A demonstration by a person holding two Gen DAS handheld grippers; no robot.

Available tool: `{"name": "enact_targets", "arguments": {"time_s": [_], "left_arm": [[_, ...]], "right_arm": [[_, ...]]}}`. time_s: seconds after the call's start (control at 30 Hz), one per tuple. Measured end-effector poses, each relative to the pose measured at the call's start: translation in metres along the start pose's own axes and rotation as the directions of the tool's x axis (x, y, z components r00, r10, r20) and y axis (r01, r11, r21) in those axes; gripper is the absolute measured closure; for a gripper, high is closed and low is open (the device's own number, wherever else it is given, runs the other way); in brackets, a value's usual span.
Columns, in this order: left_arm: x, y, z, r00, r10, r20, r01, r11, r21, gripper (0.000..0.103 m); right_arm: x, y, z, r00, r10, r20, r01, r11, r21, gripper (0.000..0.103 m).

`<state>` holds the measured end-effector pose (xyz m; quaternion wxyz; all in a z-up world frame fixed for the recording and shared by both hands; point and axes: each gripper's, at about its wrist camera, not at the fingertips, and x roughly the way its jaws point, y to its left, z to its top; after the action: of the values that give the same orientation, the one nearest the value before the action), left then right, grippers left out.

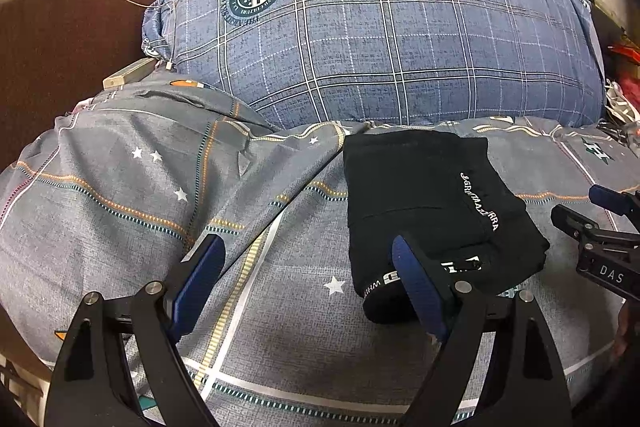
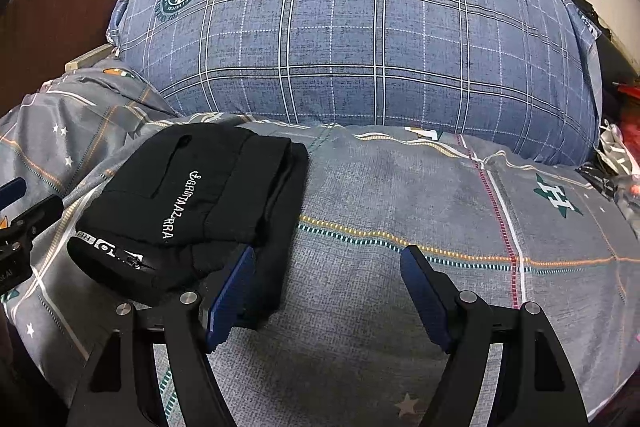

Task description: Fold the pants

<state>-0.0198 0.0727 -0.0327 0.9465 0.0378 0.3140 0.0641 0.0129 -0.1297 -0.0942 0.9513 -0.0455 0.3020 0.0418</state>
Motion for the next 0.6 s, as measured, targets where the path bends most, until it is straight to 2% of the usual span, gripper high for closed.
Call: {"name": "enact_targets", "arguments": {"time_s": [0.6], "left_arm": [[0.0064, -0.0050, -0.0054, 0.999, -0.014, -0.039, 0.014, 1.000, 0.004, 0.017]], "right_arm": [[-0.0015, 0.0039, -0.0016, 1.000, -0.013, 0.007, 0.014, 1.000, -0.023, 0.026]]}}
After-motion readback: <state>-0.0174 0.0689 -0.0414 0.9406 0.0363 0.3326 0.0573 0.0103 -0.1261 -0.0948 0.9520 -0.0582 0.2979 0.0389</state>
